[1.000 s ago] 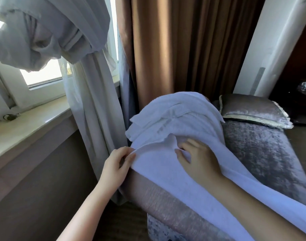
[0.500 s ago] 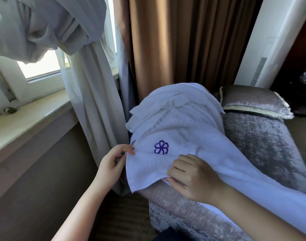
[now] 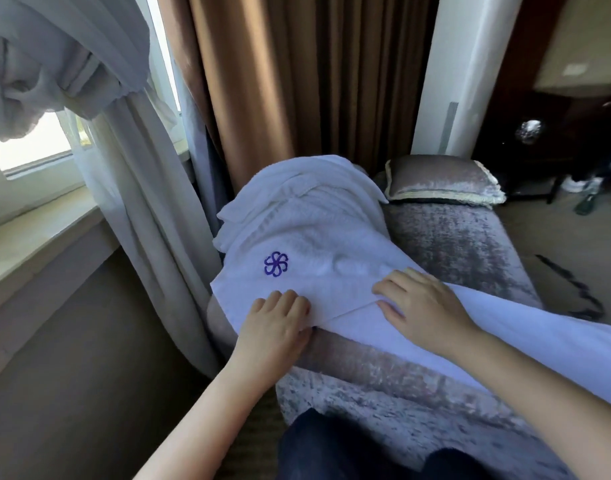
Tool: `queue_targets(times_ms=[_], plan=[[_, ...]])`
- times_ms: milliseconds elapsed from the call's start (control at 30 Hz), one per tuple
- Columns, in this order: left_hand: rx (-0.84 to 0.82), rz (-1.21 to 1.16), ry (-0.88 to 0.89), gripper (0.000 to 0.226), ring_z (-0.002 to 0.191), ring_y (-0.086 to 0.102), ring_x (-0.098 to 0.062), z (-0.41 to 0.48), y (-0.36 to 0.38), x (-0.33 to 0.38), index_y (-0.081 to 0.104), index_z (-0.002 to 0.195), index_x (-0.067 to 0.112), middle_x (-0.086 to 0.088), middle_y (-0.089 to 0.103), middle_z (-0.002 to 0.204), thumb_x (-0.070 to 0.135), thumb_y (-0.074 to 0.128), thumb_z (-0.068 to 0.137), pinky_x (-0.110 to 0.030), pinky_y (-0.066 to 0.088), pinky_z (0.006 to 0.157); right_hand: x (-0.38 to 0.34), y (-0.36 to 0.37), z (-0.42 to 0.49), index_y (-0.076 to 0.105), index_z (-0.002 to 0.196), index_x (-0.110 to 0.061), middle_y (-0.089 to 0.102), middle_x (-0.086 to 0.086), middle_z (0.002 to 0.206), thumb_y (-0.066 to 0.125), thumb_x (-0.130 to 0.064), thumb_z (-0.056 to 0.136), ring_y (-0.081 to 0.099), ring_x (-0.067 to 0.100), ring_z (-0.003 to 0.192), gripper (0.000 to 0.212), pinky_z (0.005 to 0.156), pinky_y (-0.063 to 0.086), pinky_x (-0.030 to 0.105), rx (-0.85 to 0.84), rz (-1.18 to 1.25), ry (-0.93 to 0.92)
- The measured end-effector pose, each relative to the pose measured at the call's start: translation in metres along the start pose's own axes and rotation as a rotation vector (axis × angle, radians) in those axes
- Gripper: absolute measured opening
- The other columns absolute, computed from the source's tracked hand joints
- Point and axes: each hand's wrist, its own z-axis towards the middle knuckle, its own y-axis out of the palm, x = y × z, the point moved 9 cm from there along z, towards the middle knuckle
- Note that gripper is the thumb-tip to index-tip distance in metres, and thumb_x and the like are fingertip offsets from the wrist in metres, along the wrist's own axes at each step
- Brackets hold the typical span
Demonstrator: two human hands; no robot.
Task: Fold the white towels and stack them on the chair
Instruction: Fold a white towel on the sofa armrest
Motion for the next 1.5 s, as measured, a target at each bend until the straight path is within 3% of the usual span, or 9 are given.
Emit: queue_targets(times_ms=[100,200,333,467,667,867,1000,1200,1500], plan=[[0.034,0.034,-0.06,0.017,0.059,0.05,-0.027,0.003,0.006,-0.006,0.056,0.078,0.009,-0.004,0.051,0.073,0.021,0.045,0.073,-0.038,0.043,0.046,0.059,-0.006,-0.031,0.064,0.112,-0.016,0.063,0.002,0.103,0.056,-0.009,0.092,0.058,0.027,0.092,0.023,0.071,0.049,0.038,-0.096,-0.088,0.219],[0.042,0.068,-0.048,0.018,0.053,0.05,-0.028,0.006,-0.001,0.0,0.055,0.071,0.008,-0.006,0.05,0.066,0.018,0.041,0.072,-0.036,0.041,0.041,0.106,-0.004,-0.061,0.048,0.136,-0.023,0.057,-0.008,0.106,0.04,-0.011,0.1,0.04,0.021,0.109,0.039,0.088,0.039,0.038,-0.322,-0.023,0.437],[0.09,0.103,-0.035,0.02,0.058,0.054,-0.027,0.004,-0.028,-0.002,0.06,0.074,0.009,-0.003,0.057,0.063,0.02,0.043,0.071,-0.033,0.041,0.046,0.127,-0.02,-0.083,0.056,0.112,-0.03,0.05,-0.011,0.087,0.037,-0.03,0.103,0.032,0.013,0.095,0.022,0.083,0.033,0.035,-0.481,-0.084,0.509],[0.052,0.168,-0.014,0.023,0.06,0.056,-0.027,0.008,-0.047,-0.009,0.062,0.073,0.011,0.001,0.06,0.06,0.006,0.074,0.054,-0.032,0.041,0.051,0.132,-0.04,-0.107,0.051,0.092,-0.031,0.05,-0.008,0.087,0.039,-0.036,0.102,0.034,0.012,0.086,0.016,0.074,0.024,0.03,-0.386,-0.176,0.469],[-0.128,0.267,-0.128,0.04,0.053,0.054,-0.027,-0.004,-0.036,-0.024,0.058,0.062,0.01,-0.002,0.053,0.055,0.001,0.081,0.031,-0.03,0.037,0.047,0.133,-0.059,-0.134,0.061,0.098,-0.025,0.059,-0.006,0.09,0.051,-0.03,0.099,0.047,0.017,0.091,0.011,0.075,0.025,0.029,-0.254,-0.132,0.476],[-0.127,0.309,-0.283,0.017,0.084,0.059,-0.033,0.009,-0.088,-0.059,0.063,0.077,0.008,-0.008,0.063,0.076,0.021,0.068,0.086,-0.037,0.045,0.067,0.164,-0.102,-0.189,0.047,0.072,-0.032,0.051,-0.012,0.075,0.046,-0.038,0.099,0.04,0.016,0.09,0.028,0.073,0.028,0.031,-0.402,-0.383,0.672],[0.001,0.148,-0.417,0.02,0.08,0.061,-0.034,0.047,-0.139,-0.066,0.07,0.09,0.007,-0.014,0.068,0.083,0.022,0.057,0.093,-0.033,0.046,0.065,0.176,-0.168,-0.183,0.057,0.074,-0.017,0.054,0.005,0.081,0.049,-0.029,0.097,0.05,0.027,0.08,0.028,0.061,0.035,0.032,-0.09,-0.229,0.853],[0.255,-0.326,-0.55,0.014,0.06,0.065,-0.013,0.094,-0.215,-0.07,0.058,0.082,-0.002,-0.013,0.066,0.068,0.009,0.053,0.09,-0.02,0.045,0.051,0.158,-0.298,-0.132,0.068,0.091,0.0,0.061,0.029,0.093,0.047,-0.029,0.085,0.057,0.046,0.087,0.036,0.066,0.038,0.039,0.471,-0.19,0.769],[0.562,-0.231,-0.441,0.022,0.097,0.057,-0.037,0.125,-0.327,-0.051,0.062,0.096,-0.005,-0.026,0.064,0.1,0.014,0.051,0.092,-0.031,0.033,0.07,0.136,-0.403,-0.119,0.067,0.099,0.002,0.059,0.026,0.104,0.057,-0.019,0.094,0.055,0.043,0.098,0.024,0.082,0.043,0.044,0.703,-0.272,0.687]])
